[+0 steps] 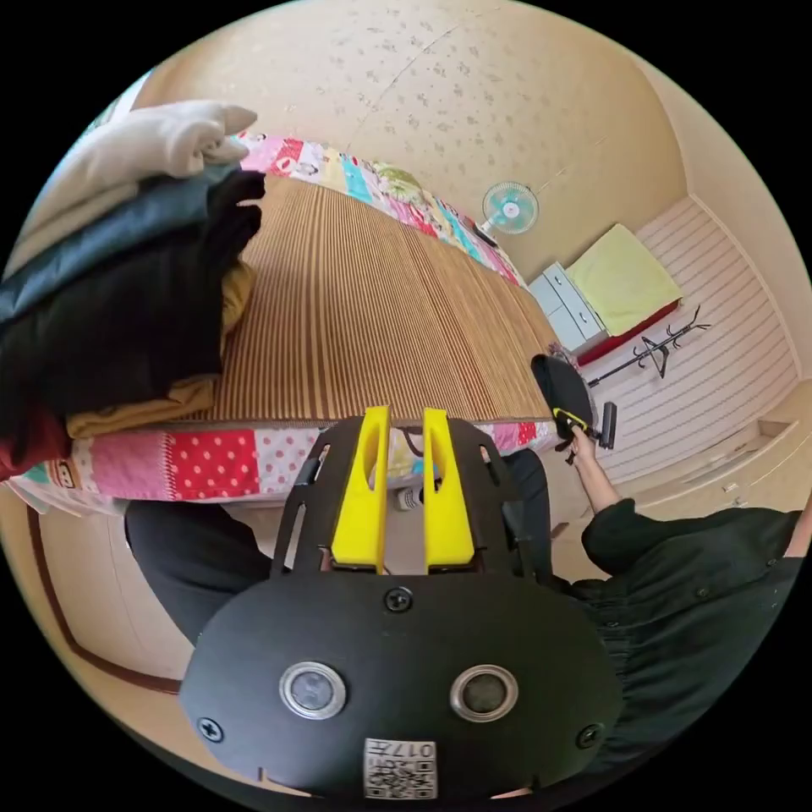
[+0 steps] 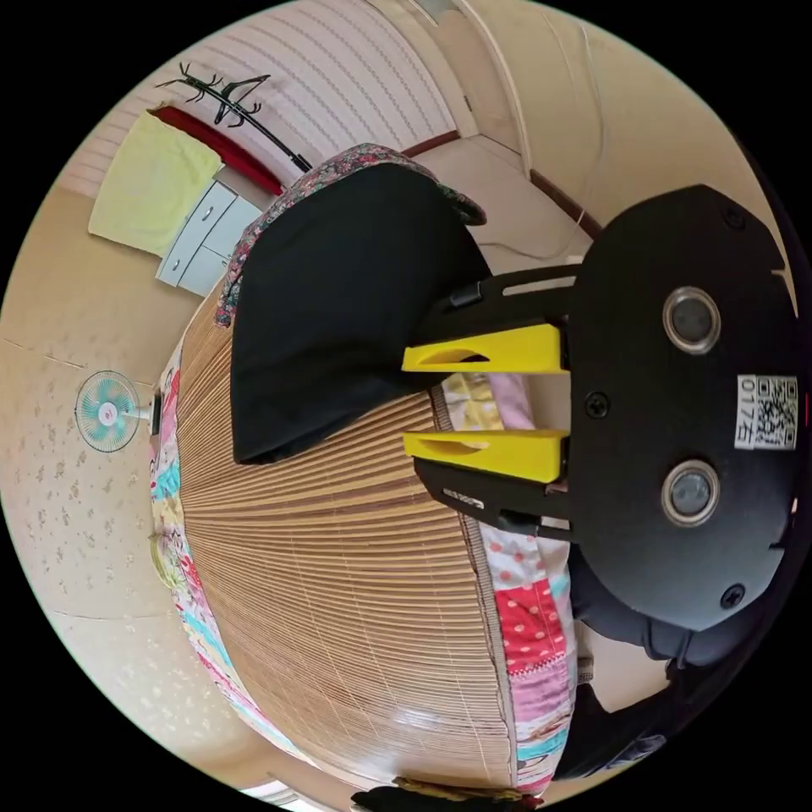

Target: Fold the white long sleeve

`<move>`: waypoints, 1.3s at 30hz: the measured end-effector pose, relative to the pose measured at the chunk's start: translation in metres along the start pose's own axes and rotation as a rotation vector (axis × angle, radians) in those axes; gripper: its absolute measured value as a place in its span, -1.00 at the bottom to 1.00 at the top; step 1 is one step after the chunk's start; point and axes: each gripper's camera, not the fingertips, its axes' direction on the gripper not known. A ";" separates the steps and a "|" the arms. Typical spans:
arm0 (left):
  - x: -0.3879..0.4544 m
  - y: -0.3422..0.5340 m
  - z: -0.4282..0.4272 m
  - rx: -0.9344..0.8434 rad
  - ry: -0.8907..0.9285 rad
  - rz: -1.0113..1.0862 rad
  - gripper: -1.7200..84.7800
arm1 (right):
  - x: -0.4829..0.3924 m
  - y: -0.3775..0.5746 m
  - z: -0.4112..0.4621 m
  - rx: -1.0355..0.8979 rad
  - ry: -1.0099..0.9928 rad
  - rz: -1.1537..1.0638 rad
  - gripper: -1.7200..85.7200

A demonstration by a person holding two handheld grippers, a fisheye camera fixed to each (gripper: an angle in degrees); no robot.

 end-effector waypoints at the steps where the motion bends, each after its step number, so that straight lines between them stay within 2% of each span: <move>1: 0.004 -0.015 -0.026 0.082 -0.056 0.019 -0.77 | 0.003 0.010 -0.014 0.019 -0.064 -0.009 -0.83; 4: 0.016 -0.057 -0.083 0.263 -0.224 0.066 -0.74 | 0.026 0.030 -0.050 0.072 -0.269 0.078 -0.89; 6: 0.018 -0.089 -0.099 0.315 -0.316 0.082 -0.73 | 0.042 0.039 -0.071 0.120 -0.435 0.105 -0.92; 8: 0.009 -0.127 -0.091 0.265 -0.399 0.061 -0.73 | 0.055 0.045 -0.091 0.190 -0.646 0.068 -0.93; 10: -0.025 -0.172 -0.037 0.042 -0.516 -0.046 -0.70 | 0.064 0.053 -0.119 0.289 -0.867 -0.022 -0.94; 12: -0.041 -0.187 0.010 -0.094 -0.552 -0.064 -0.70 | 0.069 0.059 -0.137 0.316 -0.919 -0.047 -0.94; 15: -0.029 -0.197 0.023 -0.027 -0.570 -0.085 -0.77 | 0.080 0.068 -0.159 0.322 -0.937 -0.046 -0.95; 17: -0.024 -0.218 0.015 0.020 -0.469 -0.091 -0.85 | 0.090 0.074 -0.170 0.325 -0.942 -0.027 -0.95; 19: -0.006 -0.249 -0.006 0.164 -0.192 -0.052 -0.88 | 0.105 0.081 -0.184 0.376 -0.961 -0.012 -0.95; 20: 0.003 -0.256 -0.011 0.201 -0.129 -0.025 -0.89 | 0.108 0.082 -0.186 0.386 -0.966 -0.004 -0.95; 23: 0.085 -0.275 -0.020 0.291 0.081 0.207 -0.90 | 0.117 0.080 -0.191 0.397 -1.035 0.058 -0.95; 25: 0.152 -0.262 -0.012 0.328 0.277 0.402 -0.90 | 0.115 0.075 -0.197 0.413 -1.106 0.046 -0.94; 27: 0.184 -0.237 0.003 0.348 0.404 0.493 -0.90 | 0.108 0.070 -0.199 0.405 -1.117 0.016 -0.94; 29: 0.197 -0.209 0.037 0.302 0.487 0.486 -0.90 | 0.098 0.064 -0.195 0.373 -1.142 -0.017 -0.94; 32: 0.198 -0.144 0.131 0.080 0.543 0.396 -0.89 | 0.080 0.050 -0.178 0.276 -1.232 -0.032 -0.92; 34: 0.194 -0.073 0.221 -0.180 0.465 0.298 -0.89 | 0.064 0.038 -0.162 0.200 -1.273 -0.043 -0.89; 37: 0.179 0.010 0.301 -0.441 0.287 0.188 -0.90 | 0.041 0.021 -0.136 0.069 -1.264 -0.050 -0.83; 39: 0.176 0.035 0.315 -0.505 0.268 0.179 -0.91 | 0.025 0.010 -0.120 -0.017 -1.270 -0.074 -0.79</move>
